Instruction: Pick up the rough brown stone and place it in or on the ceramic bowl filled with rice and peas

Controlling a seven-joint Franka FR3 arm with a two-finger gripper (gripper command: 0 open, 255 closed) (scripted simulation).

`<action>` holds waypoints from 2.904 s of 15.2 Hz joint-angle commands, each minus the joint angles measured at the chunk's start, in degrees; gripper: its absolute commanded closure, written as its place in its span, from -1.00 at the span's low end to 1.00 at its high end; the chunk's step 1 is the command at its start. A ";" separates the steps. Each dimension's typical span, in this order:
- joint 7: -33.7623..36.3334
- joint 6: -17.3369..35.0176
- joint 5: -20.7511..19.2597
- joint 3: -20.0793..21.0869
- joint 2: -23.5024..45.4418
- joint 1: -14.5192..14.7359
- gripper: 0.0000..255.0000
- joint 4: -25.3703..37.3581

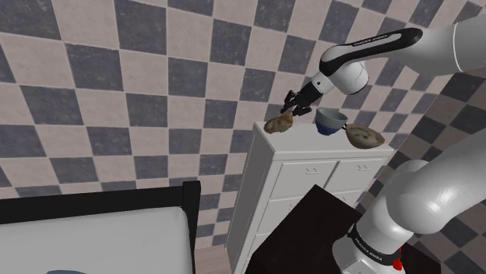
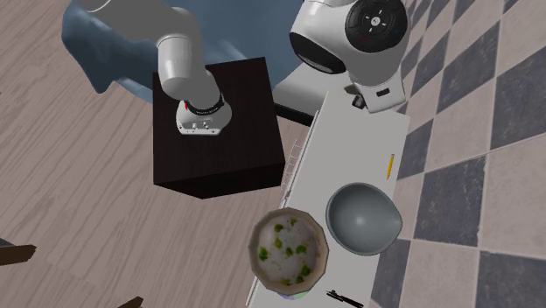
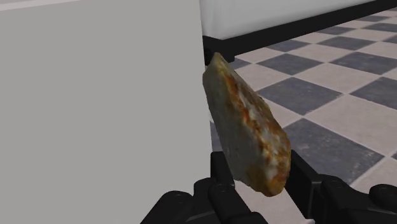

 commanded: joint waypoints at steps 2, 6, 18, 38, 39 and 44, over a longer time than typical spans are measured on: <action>1.67 -2.09 -1.37 0.60 -1.00 -0.65 1.00 1.35; 3.71 -4.87 -2.89 1.34 -2.19 -1.34 1.00 3.28; -5.98 -14.82 -6.51 -8.32 -3.92 -6.38 1.00 7.51; -40.71 -40.79 7.77 -40.65 23.67 -8.89 1.00 35.04; -43.42 -43.42 10.64 -41.69 27.52 -10.74 1.00 37.40; -52.07 -54.64 20.48 -38.60 42.34 -26.60 1.00 50.07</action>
